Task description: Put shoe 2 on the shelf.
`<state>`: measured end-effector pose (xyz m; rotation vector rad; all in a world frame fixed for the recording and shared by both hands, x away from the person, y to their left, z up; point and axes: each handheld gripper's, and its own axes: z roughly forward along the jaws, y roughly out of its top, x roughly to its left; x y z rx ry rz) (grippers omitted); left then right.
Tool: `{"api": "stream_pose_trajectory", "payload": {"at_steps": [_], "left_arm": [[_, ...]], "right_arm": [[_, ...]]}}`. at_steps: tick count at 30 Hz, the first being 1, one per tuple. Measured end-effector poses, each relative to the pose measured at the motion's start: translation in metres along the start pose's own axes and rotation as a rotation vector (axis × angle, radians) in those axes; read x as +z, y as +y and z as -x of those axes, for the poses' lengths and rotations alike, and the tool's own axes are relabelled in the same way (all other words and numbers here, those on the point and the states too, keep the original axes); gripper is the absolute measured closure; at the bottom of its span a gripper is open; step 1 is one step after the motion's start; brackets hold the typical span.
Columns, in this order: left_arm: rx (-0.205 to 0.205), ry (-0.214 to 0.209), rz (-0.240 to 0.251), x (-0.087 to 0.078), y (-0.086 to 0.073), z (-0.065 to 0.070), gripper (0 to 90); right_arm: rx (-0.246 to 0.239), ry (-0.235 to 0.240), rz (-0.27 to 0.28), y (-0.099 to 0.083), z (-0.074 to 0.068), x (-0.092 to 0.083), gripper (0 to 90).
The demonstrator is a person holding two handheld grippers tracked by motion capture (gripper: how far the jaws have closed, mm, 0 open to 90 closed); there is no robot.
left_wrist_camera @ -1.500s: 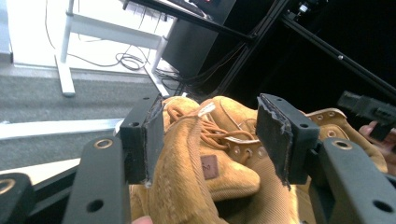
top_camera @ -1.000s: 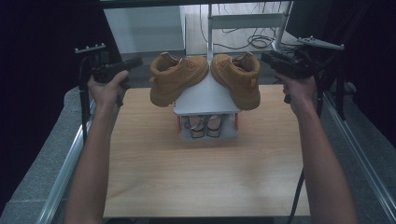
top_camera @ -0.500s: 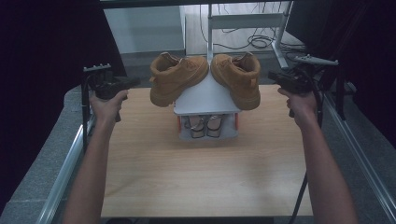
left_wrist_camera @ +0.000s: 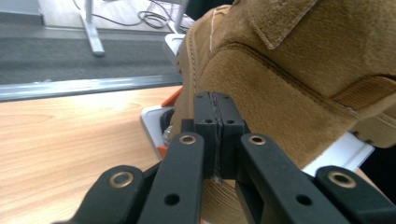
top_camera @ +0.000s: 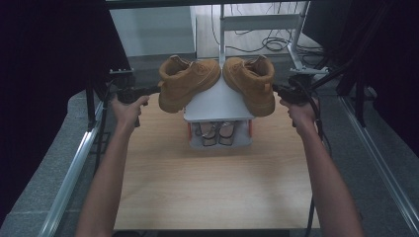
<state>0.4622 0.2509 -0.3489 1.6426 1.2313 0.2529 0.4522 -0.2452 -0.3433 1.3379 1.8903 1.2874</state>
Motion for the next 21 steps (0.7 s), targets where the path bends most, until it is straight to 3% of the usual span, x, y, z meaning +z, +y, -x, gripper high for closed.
{"api": "stream_pose_trajectory", "payload": {"at_steps": [5,11,14,16,21], "left_arm": [[-0.002,0.016,-0.002,0.001,0.001,0.004,89.8],[-0.012,-0.024,0.0,0.006,0.002,0.014,89.8],[0.003,-0.035,-0.006,0.012,0.004,0.022,89.8],[0.01,-0.021,-0.001,0.015,0.005,0.025,89.8],[-0.023,-0.019,0.006,0.018,0.006,0.025,89.9]], "right_arm": [[0.003,-0.002,0.002,0.0,-0.001,0.001,89.8],[-0.002,0.016,0.001,0.0,-0.008,0.004,89.8],[0.001,0.017,0.002,0.0,-0.011,0.005,89.8],[0.01,0.018,0.006,0.0,-0.011,0.005,89.8],[0.03,0.069,0.008,-0.001,-0.017,0.011,89.8]]}}
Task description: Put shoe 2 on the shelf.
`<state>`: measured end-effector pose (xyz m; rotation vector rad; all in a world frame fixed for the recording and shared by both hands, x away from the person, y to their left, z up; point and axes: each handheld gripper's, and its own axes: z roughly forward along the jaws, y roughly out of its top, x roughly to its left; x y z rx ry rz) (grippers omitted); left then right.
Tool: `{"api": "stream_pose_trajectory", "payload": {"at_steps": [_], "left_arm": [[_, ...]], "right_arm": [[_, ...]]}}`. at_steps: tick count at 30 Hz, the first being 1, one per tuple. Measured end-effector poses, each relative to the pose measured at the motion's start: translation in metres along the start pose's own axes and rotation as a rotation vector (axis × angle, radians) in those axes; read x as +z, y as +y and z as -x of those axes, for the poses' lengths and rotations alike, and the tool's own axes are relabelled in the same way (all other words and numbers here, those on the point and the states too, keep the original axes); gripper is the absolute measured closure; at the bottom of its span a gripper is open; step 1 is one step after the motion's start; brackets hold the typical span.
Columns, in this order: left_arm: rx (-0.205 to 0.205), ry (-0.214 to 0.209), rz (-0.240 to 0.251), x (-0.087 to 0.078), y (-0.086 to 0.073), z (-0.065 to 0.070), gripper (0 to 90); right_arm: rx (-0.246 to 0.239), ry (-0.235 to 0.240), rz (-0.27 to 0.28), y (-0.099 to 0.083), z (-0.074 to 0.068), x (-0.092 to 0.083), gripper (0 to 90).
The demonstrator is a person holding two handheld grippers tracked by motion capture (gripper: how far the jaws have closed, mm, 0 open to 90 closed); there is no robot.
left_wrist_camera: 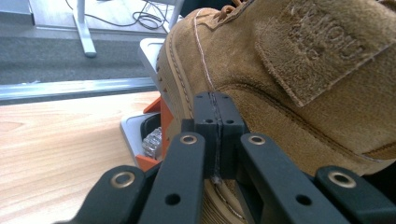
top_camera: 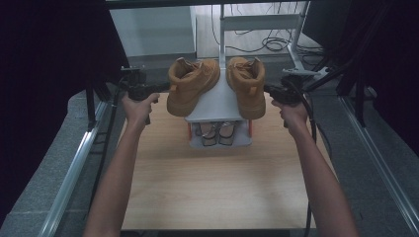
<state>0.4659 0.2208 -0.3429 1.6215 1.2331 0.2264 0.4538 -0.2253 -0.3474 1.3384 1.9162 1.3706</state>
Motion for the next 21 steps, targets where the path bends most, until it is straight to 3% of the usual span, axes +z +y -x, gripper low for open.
{"api": "stream_pose_trajectory", "payload": {"at_steps": [3,5,8,12,14,21], "left_arm": [[0.002,-0.001,-0.003,-0.001,0.0,0.002,89.9],[-0.005,-0.014,-0.005,-0.001,0.0,0.002,89.9],[-0.007,-0.05,-0.016,0.001,0.0,0.007,89.9],[0.051,-0.052,-0.037,0.006,0.001,0.02,89.7],[0.06,-0.022,-0.03,0.007,0.001,0.024,89.8],[0.044,-0.03,-0.026,0.007,0.001,0.021,89.6]], "right_arm": [[-0.02,0.026,-0.002,-0.001,-0.009,0.007,89.7],[-0.036,0.017,0.0,-0.001,-0.013,0.01,89.7],[-0.024,0.021,-0.002,-0.001,-0.012,0.011,89.7],[-0.021,0.019,-0.011,-0.002,-0.012,0.01,89.7],[-0.028,0.005,-0.014,-0.001,-0.014,0.01,89.6],[-0.03,0.001,-0.018,-0.001,-0.011,0.012,87.9]]}}
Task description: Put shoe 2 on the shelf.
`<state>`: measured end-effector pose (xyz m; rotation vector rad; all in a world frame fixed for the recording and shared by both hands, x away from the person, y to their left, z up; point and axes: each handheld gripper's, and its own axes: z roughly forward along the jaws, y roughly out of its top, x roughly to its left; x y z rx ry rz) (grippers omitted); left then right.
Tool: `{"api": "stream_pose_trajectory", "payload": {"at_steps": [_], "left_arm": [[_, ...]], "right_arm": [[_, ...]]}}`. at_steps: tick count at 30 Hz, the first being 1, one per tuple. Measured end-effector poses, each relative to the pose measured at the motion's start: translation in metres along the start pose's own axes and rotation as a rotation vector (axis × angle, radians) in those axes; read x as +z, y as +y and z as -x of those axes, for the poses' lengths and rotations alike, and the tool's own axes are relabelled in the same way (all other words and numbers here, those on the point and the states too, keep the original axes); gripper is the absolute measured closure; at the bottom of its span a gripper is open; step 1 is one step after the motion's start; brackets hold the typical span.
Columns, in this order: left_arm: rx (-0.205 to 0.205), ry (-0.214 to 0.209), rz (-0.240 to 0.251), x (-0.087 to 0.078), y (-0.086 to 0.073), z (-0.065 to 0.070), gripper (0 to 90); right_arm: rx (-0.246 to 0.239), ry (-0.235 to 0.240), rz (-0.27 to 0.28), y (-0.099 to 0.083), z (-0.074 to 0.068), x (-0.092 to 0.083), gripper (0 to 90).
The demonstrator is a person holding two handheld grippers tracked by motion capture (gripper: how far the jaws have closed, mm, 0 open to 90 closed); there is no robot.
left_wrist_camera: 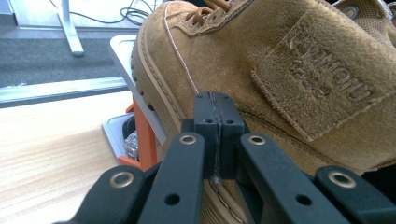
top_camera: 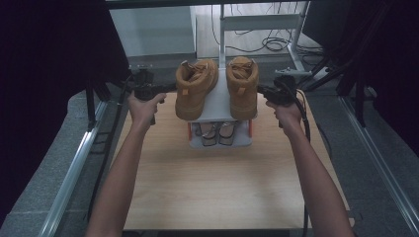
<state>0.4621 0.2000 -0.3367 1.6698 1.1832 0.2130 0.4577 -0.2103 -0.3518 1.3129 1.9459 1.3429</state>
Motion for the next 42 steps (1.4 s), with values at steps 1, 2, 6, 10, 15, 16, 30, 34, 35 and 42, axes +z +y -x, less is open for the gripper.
{"api": "stream_pose_trajectory", "payload": {"at_steps": [1,2,6,10,15,16,30,34,35,42], "left_arm": [[-0.003,0.001,0.002,0.001,0.0,0.0,89.7],[-0.007,0.001,0.002,0.001,0.0,0.0,89.7],[-0.01,0.007,0.006,0.004,0.0,0.001,89.8],[-0.019,0.007,0.004,0.006,0.001,-0.001,89.9],[-0.012,0.017,-0.004,0.009,0.003,0.0,89.9],[-0.004,0.028,-0.004,0.01,0.003,0.001,89.9],[0.044,0.019,-0.03,0.031,0.003,0.031,90.0],[0.048,0.013,-0.029,0.029,0.003,0.029,89.8],[0.05,0.016,-0.03,0.029,0.003,0.028,89.7],[0.032,0.027,-0.045,0.039,0.004,0.019,89.7]], "right_arm": [[-0.005,-0.005,-0.004,0.0,0.0,0.001,88.1],[-0.017,-0.018,-0.009,0.0,-0.001,0.003,88.5],[-0.027,-0.044,-0.002,0.0,-0.005,0.008,89.6],[-0.028,-0.061,0.002,0.001,-0.004,0.01,89.6],[-0.039,-0.082,-0.003,0.005,-0.005,0.014,89.6],[-0.038,-0.084,-0.006,0.006,-0.006,0.015,89.7],[-0.065,-0.046,-0.008,0.006,-0.025,0.028,89.9],[-0.056,-0.028,0.0,0.005,-0.022,0.028,89.7],[-0.062,-0.047,-0.001,0.004,-0.021,0.028,89.6],[-0.031,-0.1,-0.051,0.001,-0.008,0.044,89.7]]}}
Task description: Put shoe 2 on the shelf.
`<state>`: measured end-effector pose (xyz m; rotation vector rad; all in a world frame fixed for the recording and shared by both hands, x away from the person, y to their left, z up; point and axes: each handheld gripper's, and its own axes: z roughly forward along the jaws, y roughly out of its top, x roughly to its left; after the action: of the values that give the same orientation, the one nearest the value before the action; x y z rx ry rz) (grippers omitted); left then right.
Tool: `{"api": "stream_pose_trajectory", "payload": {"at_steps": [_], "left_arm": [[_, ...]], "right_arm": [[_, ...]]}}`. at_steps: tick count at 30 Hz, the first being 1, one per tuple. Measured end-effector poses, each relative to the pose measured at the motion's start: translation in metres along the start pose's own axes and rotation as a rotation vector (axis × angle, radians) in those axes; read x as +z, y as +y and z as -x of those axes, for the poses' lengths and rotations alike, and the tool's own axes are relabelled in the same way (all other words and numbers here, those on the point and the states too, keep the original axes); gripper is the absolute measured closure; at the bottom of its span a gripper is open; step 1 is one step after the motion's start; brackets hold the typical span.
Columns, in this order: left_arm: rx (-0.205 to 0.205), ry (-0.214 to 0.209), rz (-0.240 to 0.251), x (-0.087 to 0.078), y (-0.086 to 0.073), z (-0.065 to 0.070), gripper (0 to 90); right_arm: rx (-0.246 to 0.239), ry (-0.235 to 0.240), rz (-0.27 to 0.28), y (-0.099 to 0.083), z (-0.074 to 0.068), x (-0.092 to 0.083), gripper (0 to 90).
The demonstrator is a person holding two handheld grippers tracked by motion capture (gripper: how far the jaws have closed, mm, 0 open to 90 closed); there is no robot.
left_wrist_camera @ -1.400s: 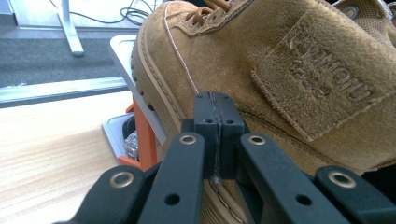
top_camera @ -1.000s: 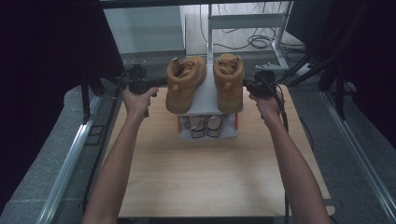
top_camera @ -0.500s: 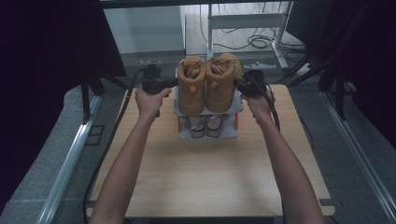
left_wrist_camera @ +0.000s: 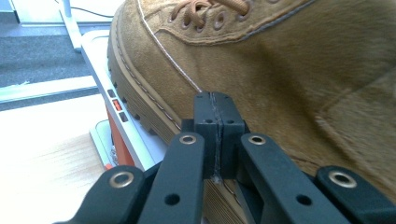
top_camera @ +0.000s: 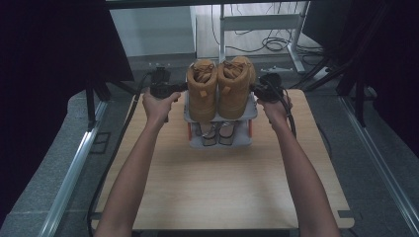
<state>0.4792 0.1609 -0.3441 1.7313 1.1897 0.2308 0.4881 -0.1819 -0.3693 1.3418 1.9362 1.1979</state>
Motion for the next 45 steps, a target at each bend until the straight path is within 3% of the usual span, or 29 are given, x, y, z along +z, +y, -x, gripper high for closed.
{"api": "stream_pose_trajectory", "payload": {"at_steps": [4,14,18,21,25,31,37,40,43,45], "left_arm": [[-0.026,-0.01,0.001,0.006,0.0,-0.002,89.9],[-0.025,-0.008,0.002,0.006,-0.001,-0.003,90.0],[-0.021,-0.002,0.017,0.004,-0.004,-0.003,89.8],[-0.033,-0.011,0.042,0.001,-0.008,-0.006,89.4],[-0.046,-0.033,0.065,-0.006,-0.011,-0.008,86.7],[-0.015,-0.058,0.087,-0.023,-0.015,-0.003,86.2],[0.016,-0.054,0.1,-0.037,-0.022,0.0,83.1],[0.027,-0.051,0.11,-0.042,-0.026,0.002,76.7],[0.034,-0.05,0.122,-0.045,-0.03,0.004,68.9],[0.035,-0.052,0.121,-0.047,-0.032,0.004,64.4]], "right_arm": [[-0.001,0.007,0.008,0.0,0.001,0.002,89.9],[-0.003,0.013,0.007,0.005,-0.008,0.018,90.0],[0.005,0.05,0.011,0.003,-0.003,0.015,89.9],[-0.006,0.059,0.018,0.002,-0.005,0.011,89.7],[0.018,0.112,0.052,-0.001,-0.005,-0.003,87.4],[0.027,0.163,0.087,-0.005,-0.006,-0.025,83.1],[0.039,0.209,0.102,-0.014,-0.004,-0.038,79.9],[0.041,0.235,0.114,-0.02,-0.001,-0.043,74.9],[0.049,0.277,0.114,-0.025,0.003,-0.047,64.5],[0.044,0.277,0.113,-0.028,0.004,-0.05,58.9]]}}
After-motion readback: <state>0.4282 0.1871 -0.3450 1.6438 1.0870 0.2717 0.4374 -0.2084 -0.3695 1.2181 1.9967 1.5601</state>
